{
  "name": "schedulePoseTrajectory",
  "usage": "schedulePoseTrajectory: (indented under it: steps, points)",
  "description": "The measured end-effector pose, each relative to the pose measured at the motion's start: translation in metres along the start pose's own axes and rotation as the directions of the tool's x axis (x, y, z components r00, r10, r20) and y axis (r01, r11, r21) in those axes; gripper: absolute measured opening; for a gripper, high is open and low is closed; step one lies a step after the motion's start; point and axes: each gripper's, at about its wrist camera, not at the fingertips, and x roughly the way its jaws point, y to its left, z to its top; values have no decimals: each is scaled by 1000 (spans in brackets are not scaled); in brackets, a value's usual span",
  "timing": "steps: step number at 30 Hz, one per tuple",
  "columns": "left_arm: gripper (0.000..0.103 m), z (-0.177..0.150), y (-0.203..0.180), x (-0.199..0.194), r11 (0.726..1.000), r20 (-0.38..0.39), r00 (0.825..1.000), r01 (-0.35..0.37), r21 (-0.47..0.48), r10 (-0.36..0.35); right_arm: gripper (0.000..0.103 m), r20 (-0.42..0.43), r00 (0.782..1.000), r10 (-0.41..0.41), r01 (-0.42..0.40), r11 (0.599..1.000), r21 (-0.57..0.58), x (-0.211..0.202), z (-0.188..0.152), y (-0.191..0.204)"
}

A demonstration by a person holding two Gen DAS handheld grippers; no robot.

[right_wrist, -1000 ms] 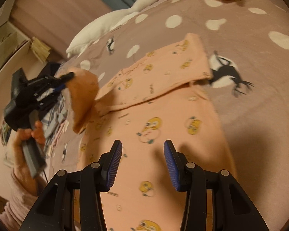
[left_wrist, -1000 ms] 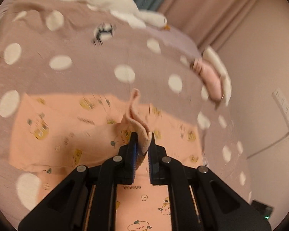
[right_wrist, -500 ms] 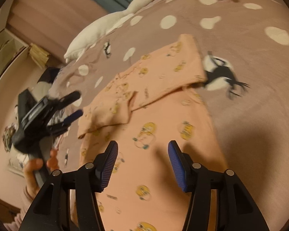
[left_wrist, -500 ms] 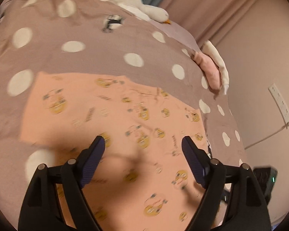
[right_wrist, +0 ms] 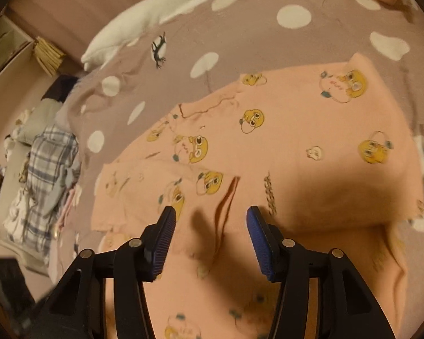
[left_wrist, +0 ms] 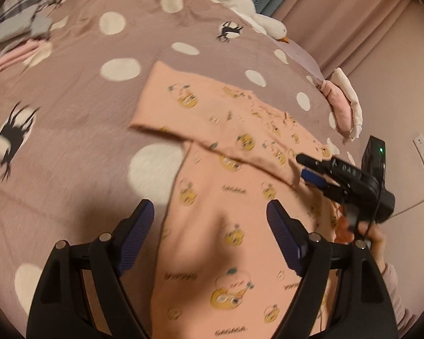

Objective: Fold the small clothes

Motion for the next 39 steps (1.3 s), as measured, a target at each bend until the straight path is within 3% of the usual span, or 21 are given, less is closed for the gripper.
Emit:
schedulePoseTrajectory:
  steps: [4,6,8,11,18,22,34,39]
  points:
    - [82,-7,12,-6,999,-6,1000,-3,-47,3,48,3,1000,0,1,998,-67,5,-2,15]
    - [82,-9,14,-7,999,-3,1000,-5,-52,5,23,-13,999,-34,32,991,-126,12,-3,28]
    - [82,-11,14,-8,998,3,1000,-28,-52,28,9,-31,997,-74,68,984,-166,19,-2,36]
    - [82,-15,13,-8,999,-5,1000,-22,-42,21,6,-26,995,-93,86,975,-206,13,2,49]
    - [82,-17,9,-7,999,-12,1000,4,-51,-4,5,129,991,35,1,965,-262,-52,32,83]
    - [82,-18,4,-7,999,-16,1000,10,-37,-10,5,179,984,8,39,964,-262,-63,41,81]
    - [82,-16,3,-1,999,-36,999,4,-36,-6,5,196,979,-56,80,990,-117,-65,54,32]
    - [82,-17,-1,4,1000,-50,999,2,-28,-4,5,171,975,-142,155,986,-67,-54,53,9]
